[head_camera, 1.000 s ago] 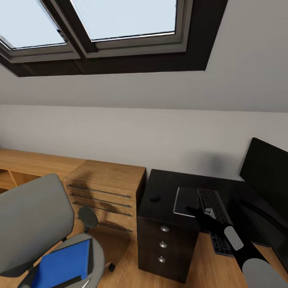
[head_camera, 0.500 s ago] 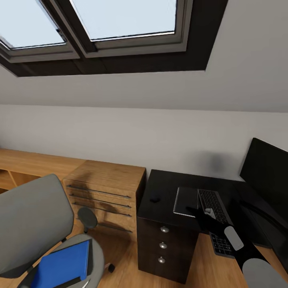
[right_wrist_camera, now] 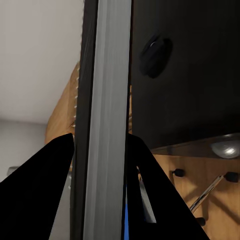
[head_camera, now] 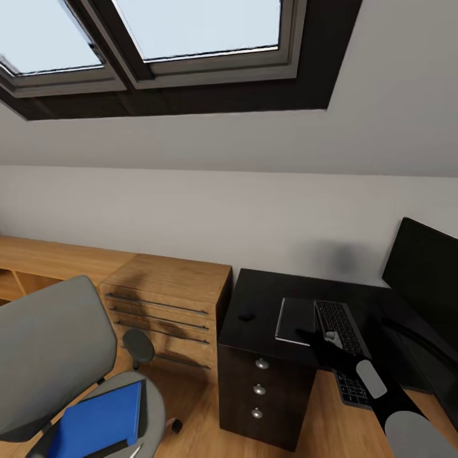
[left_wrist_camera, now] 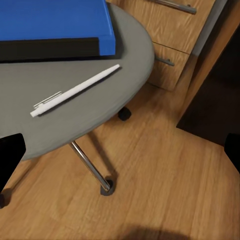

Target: In the bedroom, organize the workspace by keeping the computer under the desk, ensuring the monitor is on the desk, placing the keyboard on the desk next to the monitor, placing the mouse on the desk next to the keyboard, moving the folder from the swivel chair onto the desk next to the mouse, stacking the notebook on top of the folder with the pen on top of the notebook, and positioning the swivel chair next to the desk.

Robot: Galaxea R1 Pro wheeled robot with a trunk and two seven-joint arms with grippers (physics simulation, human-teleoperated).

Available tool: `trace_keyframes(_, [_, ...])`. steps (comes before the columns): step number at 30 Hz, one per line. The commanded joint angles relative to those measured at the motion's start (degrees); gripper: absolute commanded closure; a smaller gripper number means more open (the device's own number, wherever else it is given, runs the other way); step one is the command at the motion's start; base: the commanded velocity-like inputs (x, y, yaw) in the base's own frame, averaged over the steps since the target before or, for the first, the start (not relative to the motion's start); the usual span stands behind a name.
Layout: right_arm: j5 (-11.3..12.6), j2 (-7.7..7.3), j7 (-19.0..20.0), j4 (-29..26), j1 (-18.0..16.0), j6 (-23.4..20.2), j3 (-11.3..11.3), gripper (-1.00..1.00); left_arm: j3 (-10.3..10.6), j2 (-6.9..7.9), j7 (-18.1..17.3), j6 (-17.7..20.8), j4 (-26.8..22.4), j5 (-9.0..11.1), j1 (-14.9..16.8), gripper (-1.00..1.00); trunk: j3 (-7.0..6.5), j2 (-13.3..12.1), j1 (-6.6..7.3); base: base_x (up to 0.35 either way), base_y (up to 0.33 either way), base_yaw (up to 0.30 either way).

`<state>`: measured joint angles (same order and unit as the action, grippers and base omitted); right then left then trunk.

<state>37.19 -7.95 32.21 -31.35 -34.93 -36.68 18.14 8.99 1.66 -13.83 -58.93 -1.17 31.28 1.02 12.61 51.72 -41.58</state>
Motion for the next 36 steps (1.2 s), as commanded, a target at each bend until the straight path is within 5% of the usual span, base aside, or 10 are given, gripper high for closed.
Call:
trace_keyframes(1, [0.2,0.06,0.1,0.0,-0.1,-0.4,0.2,1.0,0.4,0.01,-0.3,-0.1,0.0,0.6,0.0,-1.0,0.26,0.5,-0.23,0.0,0.0,0.0])
trace_keyframes(36, [0.2,0.21,0.1,1.2,-0.1,-0.4,0.1,1.0,0.2,0.01,-0.2,0.0,0.0,0.6,0.0,-1.0,6.55,14.5,-7.92,0.0,0.0,0.0])
